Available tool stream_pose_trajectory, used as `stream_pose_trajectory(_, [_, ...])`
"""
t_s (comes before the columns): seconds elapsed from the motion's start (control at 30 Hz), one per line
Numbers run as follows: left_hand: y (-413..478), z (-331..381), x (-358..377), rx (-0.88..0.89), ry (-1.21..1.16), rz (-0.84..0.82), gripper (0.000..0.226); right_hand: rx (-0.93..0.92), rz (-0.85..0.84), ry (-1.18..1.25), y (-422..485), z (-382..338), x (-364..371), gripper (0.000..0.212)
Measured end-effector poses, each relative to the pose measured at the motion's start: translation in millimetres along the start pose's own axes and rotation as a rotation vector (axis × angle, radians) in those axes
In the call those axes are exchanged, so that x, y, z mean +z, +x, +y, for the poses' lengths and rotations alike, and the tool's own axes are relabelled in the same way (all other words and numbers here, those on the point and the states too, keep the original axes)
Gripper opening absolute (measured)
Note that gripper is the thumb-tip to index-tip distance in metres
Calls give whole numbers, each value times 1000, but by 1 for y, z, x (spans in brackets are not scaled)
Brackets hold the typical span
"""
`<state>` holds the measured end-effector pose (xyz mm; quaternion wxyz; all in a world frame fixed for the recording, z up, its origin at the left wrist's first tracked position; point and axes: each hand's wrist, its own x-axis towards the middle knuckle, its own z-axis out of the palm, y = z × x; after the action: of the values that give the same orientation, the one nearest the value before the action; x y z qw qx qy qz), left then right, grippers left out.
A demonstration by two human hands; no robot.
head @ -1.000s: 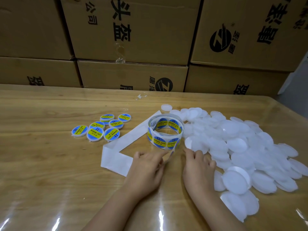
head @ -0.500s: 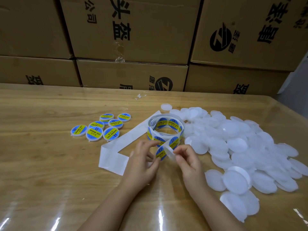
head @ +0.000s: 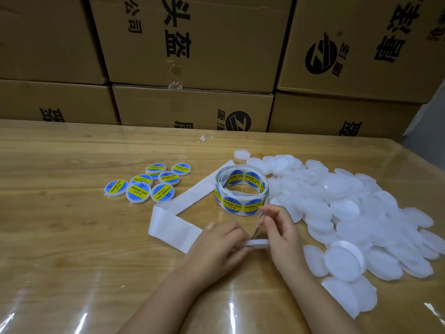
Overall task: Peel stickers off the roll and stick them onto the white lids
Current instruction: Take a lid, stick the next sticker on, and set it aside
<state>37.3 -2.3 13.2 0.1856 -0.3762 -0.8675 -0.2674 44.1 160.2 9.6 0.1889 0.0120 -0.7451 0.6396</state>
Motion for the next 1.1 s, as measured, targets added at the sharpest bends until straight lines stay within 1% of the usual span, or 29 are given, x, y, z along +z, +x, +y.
stream_pose_trajectory(0.1, [-2, 4, 0, 96, -16, 25, 15, -136, 36, -323, 2, 3, -4, 52])
stream_pose_trajectory(0.17, [-2, 7, 0, 121, -37, 40, 16, -147, 24, -455, 3, 6, -6, 60])
stream_pose_trajectory(0.23, [-2, 7, -2, 122, -63, 74, 15, -142, 12, -548, 4, 9, -7, 63])
stream_pose_trajectory(0.3, [-3, 5, -5, 102, -93, 104, 16, -141, 13, -608, 4, 12, -7, 54])
stream_pose_trajectory(0.37, [-3, 2, -7, 85, -87, 122, 17, -135, 52, -644, 4, 11, -6, 36])
stream_pose_trajectory(0.43, [-4, -1, -7, 58, -79, 140, 18, -159, 101, -665, 3, 10, -4, 23])
stream_pose_trajectory(0.5, [-4, -4, -8, 8, -111, 164, 18, -200, 138, -685, 2, 7, -3, 21])
stream_pose_trajectory(0.57, [-4, -6, -8, -22, -138, 179, 17, -232, 120, -719, 1, 6, -3, 33])
stream_pose_trajectory(0.63, [-5, -8, -6, -8, -89, 180, 17, -246, 45, -760, 1, 6, -2, 50])
stream_pose_trajectory(0.7, [-4, -8, -4, 21, 36, 188, 16, -234, -35, -788, 2, 6, -3, 60])
stream_pose_trajectory(0.87, [-1, -6, -2, 81, 296, 251, 13, -159, -102, -811, 2, 8, -4, 65])
stream_pose_trajectory(0.93, [0, -4, -1, 85, 371, 249, 15, -131, -119, -849, 2, 10, -3, 62])
stream_pose_trajectory(0.97, [0, -3, -1, 80, 399, 240, 16, -118, -111, -863, 1, 10, -3, 56])
stream_pose_trajectory(1.03, [0, -3, -2, 66, 416, 239, 19, -130, -58, -864, 2, 10, -3, 37])
stream_pose_trajectory(1.1, [0, -4, -4, 55, 388, 266, 21, -196, 4, -854, 2, 9, -4, 18])
